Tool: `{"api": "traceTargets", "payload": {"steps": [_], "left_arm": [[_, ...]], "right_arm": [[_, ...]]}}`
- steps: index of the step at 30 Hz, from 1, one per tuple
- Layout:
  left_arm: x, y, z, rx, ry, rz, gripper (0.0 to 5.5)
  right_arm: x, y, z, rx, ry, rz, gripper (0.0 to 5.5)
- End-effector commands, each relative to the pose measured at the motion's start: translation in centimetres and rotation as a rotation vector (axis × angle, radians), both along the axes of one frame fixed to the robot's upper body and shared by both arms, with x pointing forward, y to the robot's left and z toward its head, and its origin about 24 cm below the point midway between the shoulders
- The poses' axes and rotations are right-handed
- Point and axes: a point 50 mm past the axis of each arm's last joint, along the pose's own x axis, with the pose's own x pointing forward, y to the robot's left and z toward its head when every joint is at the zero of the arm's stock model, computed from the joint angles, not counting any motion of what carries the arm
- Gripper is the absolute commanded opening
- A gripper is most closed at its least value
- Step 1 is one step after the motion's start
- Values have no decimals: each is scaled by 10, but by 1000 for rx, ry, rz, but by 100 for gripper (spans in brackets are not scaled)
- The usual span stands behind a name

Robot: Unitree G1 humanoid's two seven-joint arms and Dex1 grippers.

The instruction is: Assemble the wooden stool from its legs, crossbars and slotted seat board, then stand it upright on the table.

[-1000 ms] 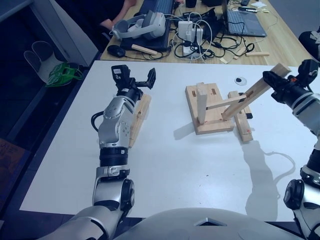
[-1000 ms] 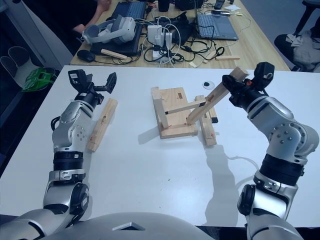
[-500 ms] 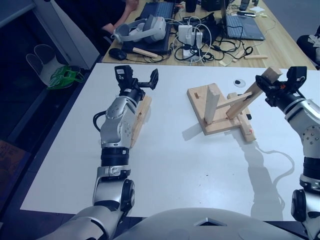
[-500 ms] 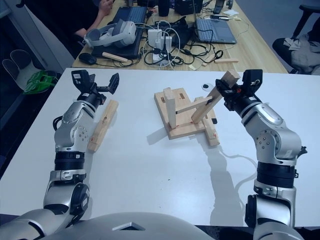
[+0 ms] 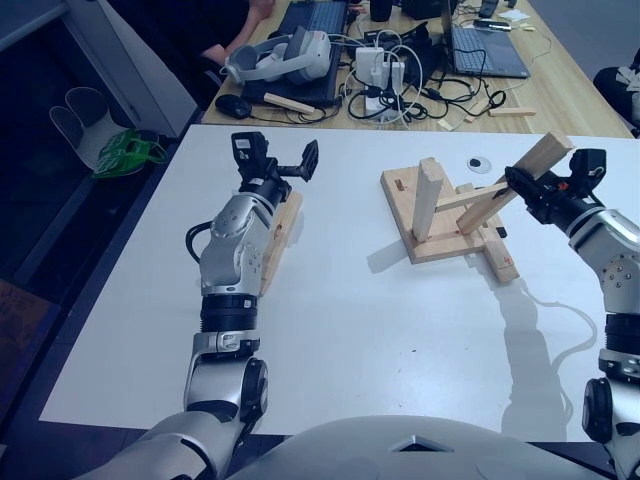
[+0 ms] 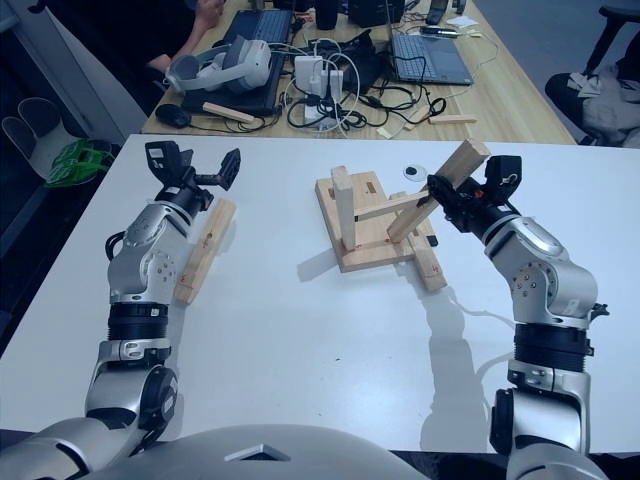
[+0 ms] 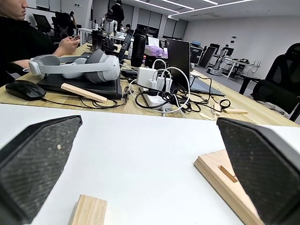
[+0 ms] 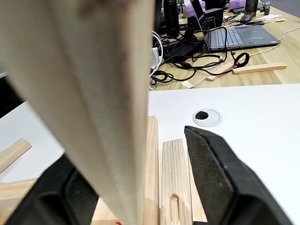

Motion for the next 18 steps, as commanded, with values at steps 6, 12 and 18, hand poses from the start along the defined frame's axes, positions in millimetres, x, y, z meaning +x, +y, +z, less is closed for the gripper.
{"api": "traceTargets", "payload": {"steps": [6,12,18], "left_arm": [[4,-1,0,-8,21,-10,540],[5,-1,0,-17,20,-9,540],[5,0,-1,-30,26,-10,540]], "right_arm": [[-4,-1,-6,80,-51,-55,361],[-3,11,27,207,-260,1,361],[-6,18,30,202,-262,54,361]]}}
